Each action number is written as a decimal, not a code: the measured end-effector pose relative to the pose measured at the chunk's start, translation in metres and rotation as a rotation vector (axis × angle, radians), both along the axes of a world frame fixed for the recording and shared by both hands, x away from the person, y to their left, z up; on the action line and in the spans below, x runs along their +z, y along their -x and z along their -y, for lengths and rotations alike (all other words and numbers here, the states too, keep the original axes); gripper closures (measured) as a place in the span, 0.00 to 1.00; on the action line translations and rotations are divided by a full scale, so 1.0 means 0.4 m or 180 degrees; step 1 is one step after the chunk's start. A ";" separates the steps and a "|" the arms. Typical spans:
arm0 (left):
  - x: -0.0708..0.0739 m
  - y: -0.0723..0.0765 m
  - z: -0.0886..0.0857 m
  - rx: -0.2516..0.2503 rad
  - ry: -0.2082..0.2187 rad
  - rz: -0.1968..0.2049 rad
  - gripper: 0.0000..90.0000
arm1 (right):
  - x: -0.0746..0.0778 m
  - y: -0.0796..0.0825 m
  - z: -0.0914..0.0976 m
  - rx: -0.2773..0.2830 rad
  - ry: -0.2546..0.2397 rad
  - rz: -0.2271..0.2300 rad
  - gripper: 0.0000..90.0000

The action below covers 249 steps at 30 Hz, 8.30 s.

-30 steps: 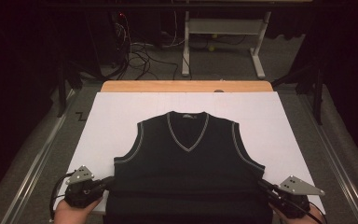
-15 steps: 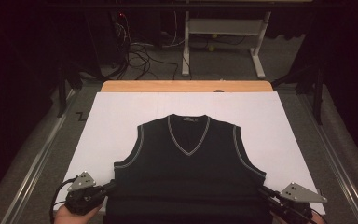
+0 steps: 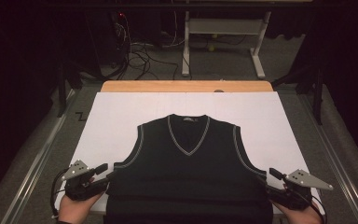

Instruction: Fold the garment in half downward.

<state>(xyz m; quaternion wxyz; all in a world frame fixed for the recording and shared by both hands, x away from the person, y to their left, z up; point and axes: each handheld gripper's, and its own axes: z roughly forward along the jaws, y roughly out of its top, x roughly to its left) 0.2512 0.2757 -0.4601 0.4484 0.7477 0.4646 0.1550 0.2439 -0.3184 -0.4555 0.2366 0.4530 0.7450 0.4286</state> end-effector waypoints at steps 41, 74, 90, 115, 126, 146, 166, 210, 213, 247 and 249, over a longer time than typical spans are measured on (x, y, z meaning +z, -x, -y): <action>0.110 -0.226 0.086 -0.0020 0.0066 0.0240 0.00 | 0.053 -0.263 -0.061 -0.0149 0.0118 0.0089 0.00; 0.121 -0.345 0.142 0.0039 0.0196 0.0115 0.00 | 0.097 -0.370 -0.138 -0.0163 0.0252 0.0089 0.01; 0.123 -0.389 0.128 0.0153 0.0154 0.0008 0.00 | 0.086 -0.413 -0.143 -0.0225 0.0261 0.0029 0.01; -0.025 -0.486 0.226 0.0390 -0.0381 -0.0920 0.14 | -0.004 -0.484 -0.152 -0.0309 0.0360 -0.0610 0.20; -0.022 -0.464 0.270 0.0403 -0.0704 -0.0778 0.44 | -0.020 -0.490 -0.207 -0.0234 0.0604 -0.0808 0.40; 0.044 -0.465 0.252 0.0260 -0.0398 -0.0724 0.81 | 0.024 -0.473 -0.215 -0.0084 0.0518 -0.0591 0.88; 0.268 -0.471 0.265 0.0546 -0.0217 0.0156 0.81 | 0.232 -0.470 -0.176 -0.0341 0.0405 0.0283 0.88; 0.431 -0.490 0.260 0.0674 -0.0137 0.0636 0.82 | 0.435 -0.496 -0.184 -0.0541 0.0467 0.0869 0.93; 0.404 -0.475 0.269 0.0598 -0.0114 0.0601 0.82 | 0.404 -0.489 -0.179 -0.0527 0.0437 0.0799 0.93; 0.091 -0.008 0.206 -0.0181 -0.0155 0.0530 0.81 | 0.079 -0.045 -0.131 0.0101 0.0291 0.0801 0.93; 0.093 0.018 0.208 -0.0228 -0.0172 0.0511 0.81 | 0.080 -0.017 -0.124 0.0124 0.0262 0.0817 0.93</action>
